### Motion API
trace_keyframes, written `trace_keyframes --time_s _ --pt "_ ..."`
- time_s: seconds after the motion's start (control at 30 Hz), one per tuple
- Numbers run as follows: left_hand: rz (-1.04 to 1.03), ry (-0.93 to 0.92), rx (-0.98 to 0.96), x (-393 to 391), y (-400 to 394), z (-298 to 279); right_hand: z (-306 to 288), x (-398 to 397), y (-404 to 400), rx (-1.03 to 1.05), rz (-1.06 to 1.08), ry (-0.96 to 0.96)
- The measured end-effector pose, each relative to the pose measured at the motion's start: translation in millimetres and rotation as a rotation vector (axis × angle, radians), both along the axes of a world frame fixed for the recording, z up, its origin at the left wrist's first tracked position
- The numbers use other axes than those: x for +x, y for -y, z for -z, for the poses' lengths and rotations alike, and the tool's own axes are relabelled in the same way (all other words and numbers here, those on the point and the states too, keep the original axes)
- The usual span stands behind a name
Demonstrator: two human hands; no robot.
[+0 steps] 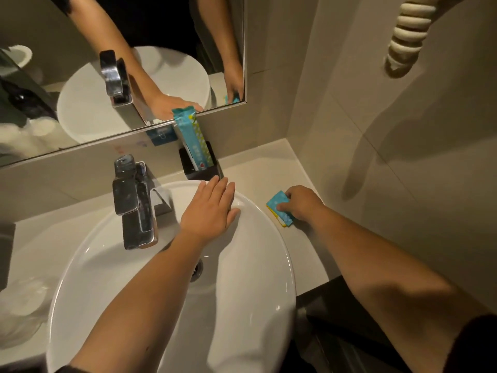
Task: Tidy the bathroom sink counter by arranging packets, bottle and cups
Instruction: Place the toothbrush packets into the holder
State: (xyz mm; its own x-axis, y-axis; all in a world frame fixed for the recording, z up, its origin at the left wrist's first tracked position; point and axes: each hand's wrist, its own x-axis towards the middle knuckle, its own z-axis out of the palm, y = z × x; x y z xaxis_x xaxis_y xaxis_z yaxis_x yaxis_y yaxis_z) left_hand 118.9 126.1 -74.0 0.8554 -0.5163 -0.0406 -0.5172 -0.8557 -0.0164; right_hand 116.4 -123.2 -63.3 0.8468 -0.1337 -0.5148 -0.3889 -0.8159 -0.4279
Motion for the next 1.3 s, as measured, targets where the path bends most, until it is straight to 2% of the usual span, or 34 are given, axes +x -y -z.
trace_keyframes --time_s 0.1,0.23,0.43,0.6,0.77,0.87,0.97,1.1,1.3 --pt "-0.002 0.006 -0.01 0.1 0.7 0.0 -2.0 3.3 1.2 -0.023 -0.002 -0.04" --pt "-0.017 0.011 -0.004 -1.0 1.6 -1.2 -9.8 8.3 0.2 0.07 0.061 -0.135" --pt "-0.03 0.016 0.002 -2.2 1.4 -0.6 -12.7 11.1 -12.5 -0.123 -0.052 -0.18" --pt "-0.03 0.016 0.003 -1.5 1.8 -0.9 -6.4 11.2 -17.1 -0.113 -0.084 -0.22" --pt "-0.041 0.024 0.005 -1.0 1.2 -2.7 -8.2 14.4 -14.0 0.079 -0.026 -0.29" --pt "-0.044 0.019 0.003 -1.5 0.4 -3.5 -16.8 14.7 -10.7 0.222 0.012 -0.268" --pt "-0.037 0.036 0.004 -1.2 0.0 -2.9 -37.8 24.0 -10.2 0.434 0.12 -0.126" --pt "-0.025 0.065 0.001 -0.8 0.1 -1.5 -70.9 58.0 -27.4 0.591 0.056 0.095" --pt "-0.013 0.109 -0.034 -1.6 -2.3 0.5 -94.4 96.3 -90.9 0.831 -0.035 0.176"
